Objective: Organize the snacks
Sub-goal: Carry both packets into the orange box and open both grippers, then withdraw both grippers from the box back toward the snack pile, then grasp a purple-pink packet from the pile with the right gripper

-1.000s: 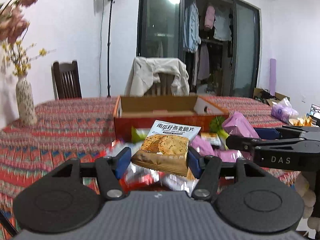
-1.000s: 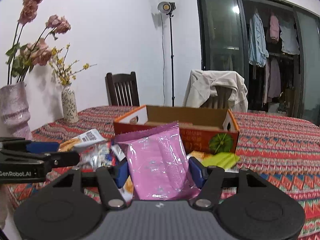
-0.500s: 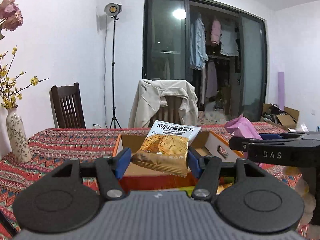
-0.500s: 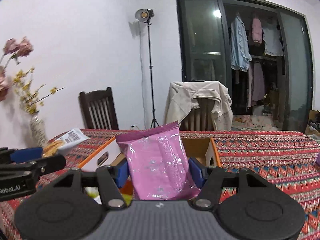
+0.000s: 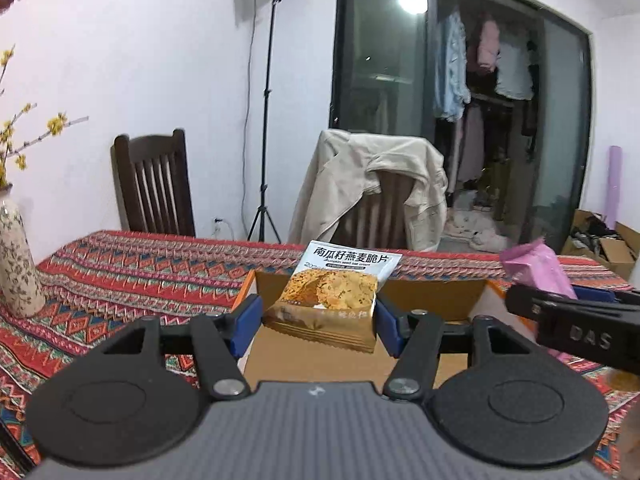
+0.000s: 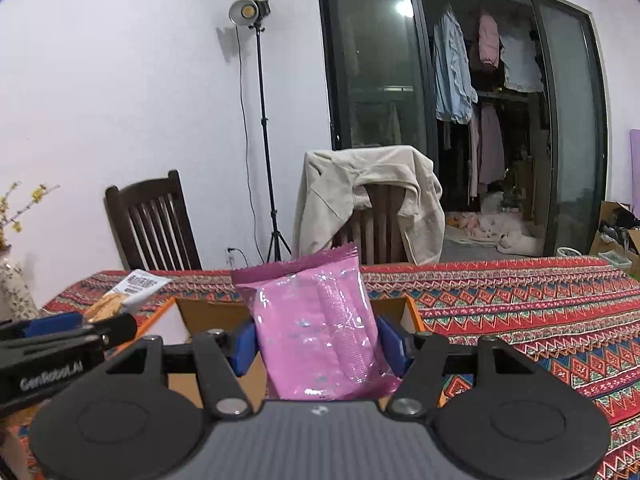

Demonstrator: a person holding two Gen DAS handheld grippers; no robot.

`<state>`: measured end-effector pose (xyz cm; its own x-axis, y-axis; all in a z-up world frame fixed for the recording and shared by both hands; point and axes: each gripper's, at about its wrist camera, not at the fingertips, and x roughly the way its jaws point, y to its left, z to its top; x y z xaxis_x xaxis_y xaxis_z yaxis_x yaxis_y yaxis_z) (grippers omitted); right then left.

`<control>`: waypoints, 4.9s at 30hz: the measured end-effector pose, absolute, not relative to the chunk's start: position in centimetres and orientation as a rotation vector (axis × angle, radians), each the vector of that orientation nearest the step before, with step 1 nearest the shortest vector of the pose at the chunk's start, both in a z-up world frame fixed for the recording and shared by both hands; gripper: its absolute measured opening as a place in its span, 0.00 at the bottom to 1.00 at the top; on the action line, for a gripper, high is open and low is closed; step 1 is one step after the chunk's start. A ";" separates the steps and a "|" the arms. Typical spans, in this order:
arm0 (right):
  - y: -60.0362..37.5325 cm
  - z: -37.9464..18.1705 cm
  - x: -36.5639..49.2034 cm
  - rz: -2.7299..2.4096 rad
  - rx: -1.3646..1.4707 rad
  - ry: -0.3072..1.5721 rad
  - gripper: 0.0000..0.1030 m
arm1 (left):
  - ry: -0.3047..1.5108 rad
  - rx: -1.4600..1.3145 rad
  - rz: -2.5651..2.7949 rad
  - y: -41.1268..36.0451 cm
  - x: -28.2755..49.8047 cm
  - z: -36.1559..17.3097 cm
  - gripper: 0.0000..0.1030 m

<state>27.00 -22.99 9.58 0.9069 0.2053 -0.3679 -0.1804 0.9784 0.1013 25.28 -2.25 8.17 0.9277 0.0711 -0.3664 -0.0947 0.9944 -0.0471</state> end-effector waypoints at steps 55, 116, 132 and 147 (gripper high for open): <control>-24.6 7.0 13.0 0.289 -0.006 0.325 1.00 | 0.309 -0.033 0.036 0.9 11.2 7.7 1.00; -24.5 1.5 7.2 0.269 -0.025 0.420 0.59 | 0.489 -0.080 -0.020 1.3 6.4 1.1 1.00; -25.3 1.2 7.9 0.318 0.020 0.460 0.55 | 0.569 -0.080 0.090 0.0 8.9 1.1 1.00; -25.1 1.1 7.1 0.357 0.026 0.436 0.21 | 0.621 -0.111 0.179 -0.2 11.0 1.4 1.00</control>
